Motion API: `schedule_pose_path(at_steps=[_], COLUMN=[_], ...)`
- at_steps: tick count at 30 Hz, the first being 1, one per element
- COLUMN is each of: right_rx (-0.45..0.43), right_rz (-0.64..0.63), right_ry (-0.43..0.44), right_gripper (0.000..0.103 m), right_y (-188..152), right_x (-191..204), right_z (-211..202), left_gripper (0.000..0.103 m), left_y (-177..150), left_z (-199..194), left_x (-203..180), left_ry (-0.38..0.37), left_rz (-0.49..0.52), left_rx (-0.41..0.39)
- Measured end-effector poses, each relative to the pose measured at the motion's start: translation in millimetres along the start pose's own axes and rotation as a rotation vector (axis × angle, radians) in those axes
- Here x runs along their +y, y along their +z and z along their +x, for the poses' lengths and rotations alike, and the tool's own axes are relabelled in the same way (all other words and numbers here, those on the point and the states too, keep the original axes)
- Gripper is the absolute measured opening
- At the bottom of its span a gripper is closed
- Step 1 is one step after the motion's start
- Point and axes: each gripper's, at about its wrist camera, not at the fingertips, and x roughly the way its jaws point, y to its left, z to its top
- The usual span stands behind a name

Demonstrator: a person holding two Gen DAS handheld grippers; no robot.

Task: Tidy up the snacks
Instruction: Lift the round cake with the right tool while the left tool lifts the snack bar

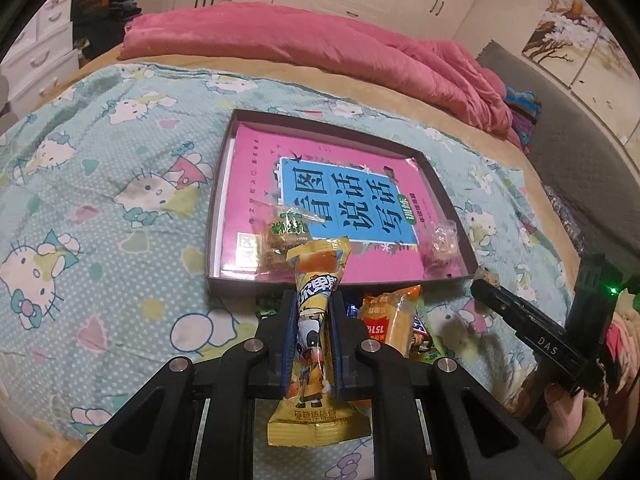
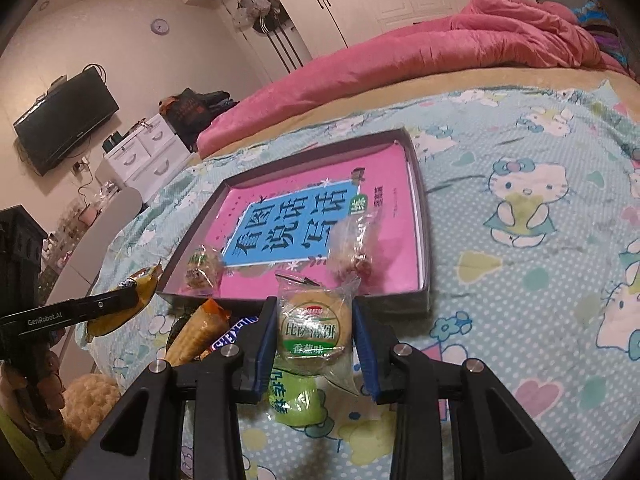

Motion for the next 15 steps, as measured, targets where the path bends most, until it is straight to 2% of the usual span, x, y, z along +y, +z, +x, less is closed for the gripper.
schedule_pose_path(at_steps=[15], right_rx=[-0.032], right_rz=[-0.002], right_ry=[-0.010], right_gripper=[0.036], right_y=[7.8], right_x=[-3.9], right_z=[-6.8], left_gripper=[0.015], left_y=[7.3], left_z=[0.5], left_x=[-6.8], left_ry=[0.004], left_rz=[-0.025], left_rx=[-0.014])
